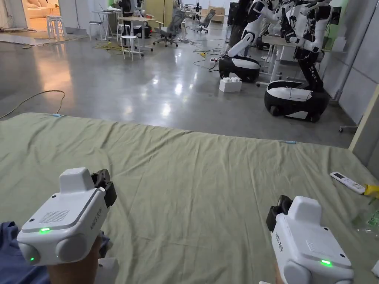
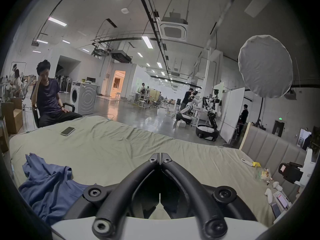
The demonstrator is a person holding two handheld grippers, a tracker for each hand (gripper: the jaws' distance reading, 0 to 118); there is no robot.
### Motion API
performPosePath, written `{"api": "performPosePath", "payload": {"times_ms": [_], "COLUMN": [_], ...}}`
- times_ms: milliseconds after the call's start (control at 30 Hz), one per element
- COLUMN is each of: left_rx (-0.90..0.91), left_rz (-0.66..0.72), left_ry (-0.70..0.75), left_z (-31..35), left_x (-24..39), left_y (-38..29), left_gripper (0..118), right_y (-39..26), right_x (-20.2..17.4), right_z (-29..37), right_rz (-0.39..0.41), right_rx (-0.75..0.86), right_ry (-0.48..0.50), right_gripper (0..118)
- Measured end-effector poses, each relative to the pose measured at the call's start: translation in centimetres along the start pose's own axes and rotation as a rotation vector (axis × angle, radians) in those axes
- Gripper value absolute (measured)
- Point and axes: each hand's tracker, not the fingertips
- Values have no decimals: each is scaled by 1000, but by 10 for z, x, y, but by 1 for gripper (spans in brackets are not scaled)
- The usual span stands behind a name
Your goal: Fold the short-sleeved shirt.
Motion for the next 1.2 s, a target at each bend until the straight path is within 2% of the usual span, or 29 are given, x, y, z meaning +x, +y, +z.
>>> {"api": "performPosePath", "payload": {"times_ms": [100,200,267,467,567,767,933,967,1000,1033,1067,1100,1200], "left_rx": [19,-28,-55,-254,-366,-649,-831,-847,-870,-898,-922,-936,-990], "left_rz": [-48,-86,-113,-154,-198,-150,-123,-140,-155,-158,-159,-156,-142], "left_ry": [-11,-2,0,11,76,186,227,241,243,238,249,253,265], "left_z": [3,5,6,5,2,-8,-12,-11,-11,-12,-19,-21,-24], "left_x": [-1,-8,-18,-79,-122,-208,-249,-251,-254,-257,-271,-275,-280], "left_y": [3,2,0,-6,-9,-30,-60,-66,-74,-81,-94,-101,-125], "left_gripper": [0,0,0,0,0,0,1,11,31,67,84,90,90], "right_y": [3,3,2,-7,-12,-24,-35,-37,-39,-41,-42,-44,-48], "right_x": [0,-5,-5,-15,-19,-31,-41,-43,-44,-46,-47,-49,-52], "right_z": [0,1,0,-2,-7,-12,-16,-17,-17,-18,-18,-19,-20], "right_rz": [0,49,51,92,107,124,135,140,144,147,151,155,162], "right_rx": [-5,8,8,-15,-29,-68,-103,-110,-115,-121,-124,-128,-140], "right_ry": [15,18,36,74,87,116,139,142,146,151,154,155,161], "right_gripper": [0,0,0,0,0,0,0,0,0,0,0,0,0]}}
